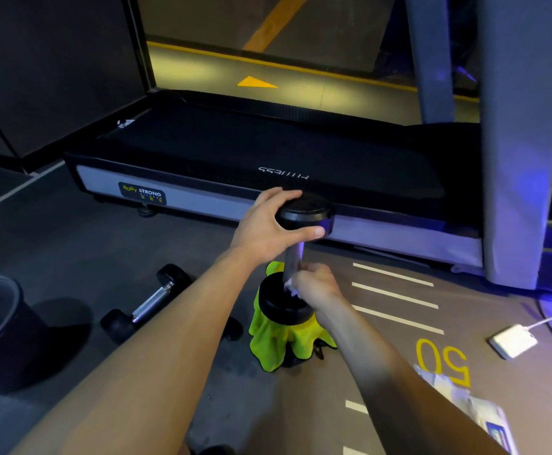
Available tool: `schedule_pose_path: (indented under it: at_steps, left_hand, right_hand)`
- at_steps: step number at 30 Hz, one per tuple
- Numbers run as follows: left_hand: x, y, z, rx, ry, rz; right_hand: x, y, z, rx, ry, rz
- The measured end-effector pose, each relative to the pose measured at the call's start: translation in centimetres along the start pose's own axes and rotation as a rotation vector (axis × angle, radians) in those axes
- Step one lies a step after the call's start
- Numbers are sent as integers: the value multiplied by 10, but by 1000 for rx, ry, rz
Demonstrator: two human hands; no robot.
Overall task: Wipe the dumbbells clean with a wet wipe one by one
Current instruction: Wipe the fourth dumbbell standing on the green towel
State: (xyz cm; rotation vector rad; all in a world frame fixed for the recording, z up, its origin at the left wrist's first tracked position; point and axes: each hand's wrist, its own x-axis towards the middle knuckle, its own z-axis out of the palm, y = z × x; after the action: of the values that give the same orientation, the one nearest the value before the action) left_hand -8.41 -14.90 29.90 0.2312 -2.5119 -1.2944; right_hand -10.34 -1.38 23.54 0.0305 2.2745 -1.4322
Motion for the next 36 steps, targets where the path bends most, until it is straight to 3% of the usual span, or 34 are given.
schedule_pose_path:
  at_steps: [3,5,9,11,14,16,20,25,31,36]
  left_hand:
    - [1,0,-1,-16,-18,-21]
    - [2,0,-3,-28,-50,-24]
    - [5,-2,-6,-35,-117,-53]
    - [6,-3,-5,-6,-114,-53]
    - [7,-2,-4,35,-82,-58]
    - [9,-1,-3,38,-70,-62]
    - [13,-2,-2,1,-88,-101]
    - [18,-2,-5,-79,-103,-155]
    - [16,-4,0,-57,-82,-124]
    - [15,-5,2,-99,-56,-109]
  right_hand:
    - [6,-16,-3,380,80,-80]
    - [6,-15,-4,495,50,-96]
    - [6,-2,3,433,31,43]
    - [11,-12,0,398,123,-20]
    - [17,-29,-7,550,150,-141]
    - [14,-24,-7,597,114,-125]
    - [18,1,0,423,143,21]
    - [25,-31,-7,519,210,-147]
    - [19,-15,-1,534,174,-29]
    - [25,-35,-2,572,213,-129]
